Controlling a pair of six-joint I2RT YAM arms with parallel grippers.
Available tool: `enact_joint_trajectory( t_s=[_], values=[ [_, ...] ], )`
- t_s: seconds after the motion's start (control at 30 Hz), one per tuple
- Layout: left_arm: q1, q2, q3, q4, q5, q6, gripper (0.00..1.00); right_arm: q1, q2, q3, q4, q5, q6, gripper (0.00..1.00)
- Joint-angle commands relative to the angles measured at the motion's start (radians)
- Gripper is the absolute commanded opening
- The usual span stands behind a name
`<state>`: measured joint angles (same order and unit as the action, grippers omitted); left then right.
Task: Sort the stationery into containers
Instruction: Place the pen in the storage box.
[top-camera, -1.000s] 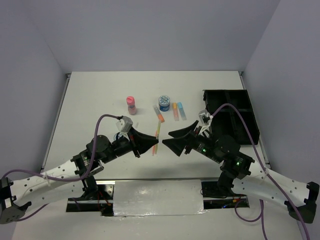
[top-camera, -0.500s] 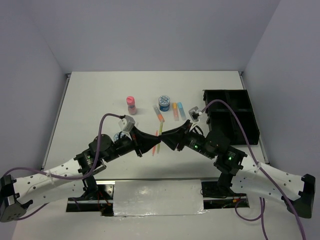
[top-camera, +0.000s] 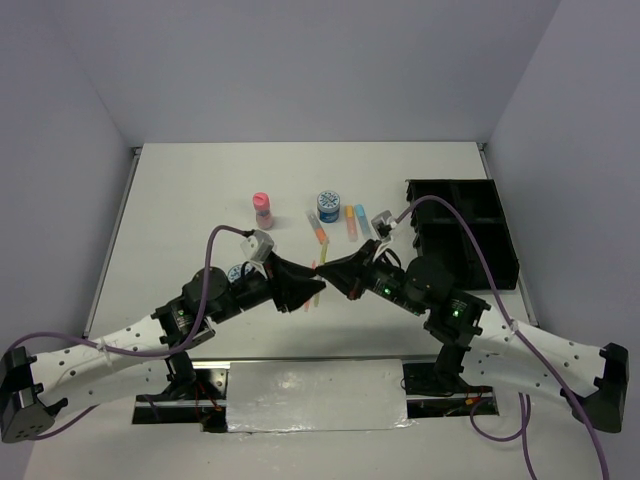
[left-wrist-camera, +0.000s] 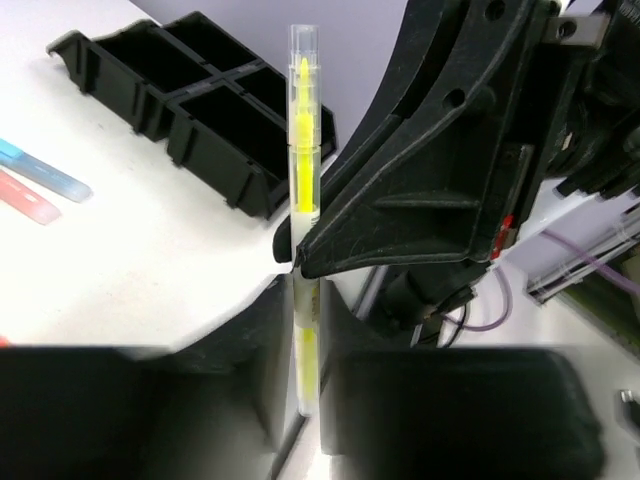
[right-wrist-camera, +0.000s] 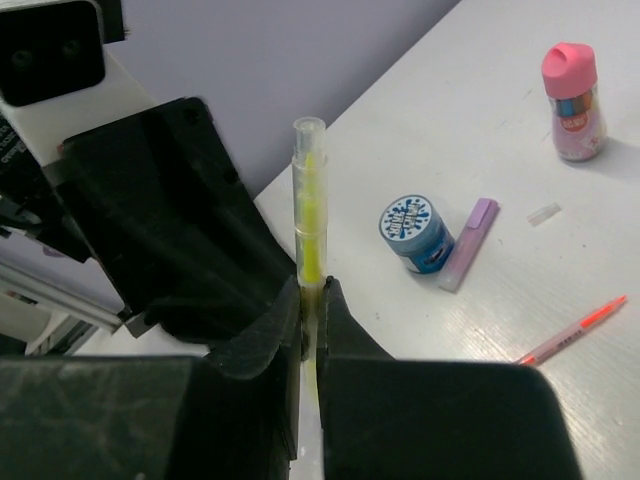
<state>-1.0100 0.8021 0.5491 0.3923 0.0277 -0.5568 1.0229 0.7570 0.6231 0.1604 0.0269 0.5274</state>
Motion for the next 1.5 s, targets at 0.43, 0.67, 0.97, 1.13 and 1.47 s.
enact_joint_trajectory(
  t_s=[0.43,0.67,0.97,1.13,1.47],
  values=[
    [-0.004,-0.005,0.415,-0.879,-0.386,-0.015,0.99,-0.72,0.186,0.194,-0.657,0.136,-0.202,0.0],
    [-0.004,-0.052,0.421,-1.15,-0.561,0.015,0.99,-0.915,0.41,0.248,-0.671,0.269,-0.152,0.0],
    [-0.004,-0.182,0.344,-1.055,-0.45,0.061,0.99,-1.061,0.449,0.329,-0.662,0.134,-0.167,0.0],
    [-0.006,-0.188,0.342,-1.052,-0.446,0.067,0.99,-1.07,0.424,0.332,-0.641,0.05,-0.164,0.0],
    [-0.006,-0.178,0.331,-1.04,-0.416,0.072,0.99,-1.089,0.412,0.351,-0.633,0.357,-0.15,0.0]
  ],
)
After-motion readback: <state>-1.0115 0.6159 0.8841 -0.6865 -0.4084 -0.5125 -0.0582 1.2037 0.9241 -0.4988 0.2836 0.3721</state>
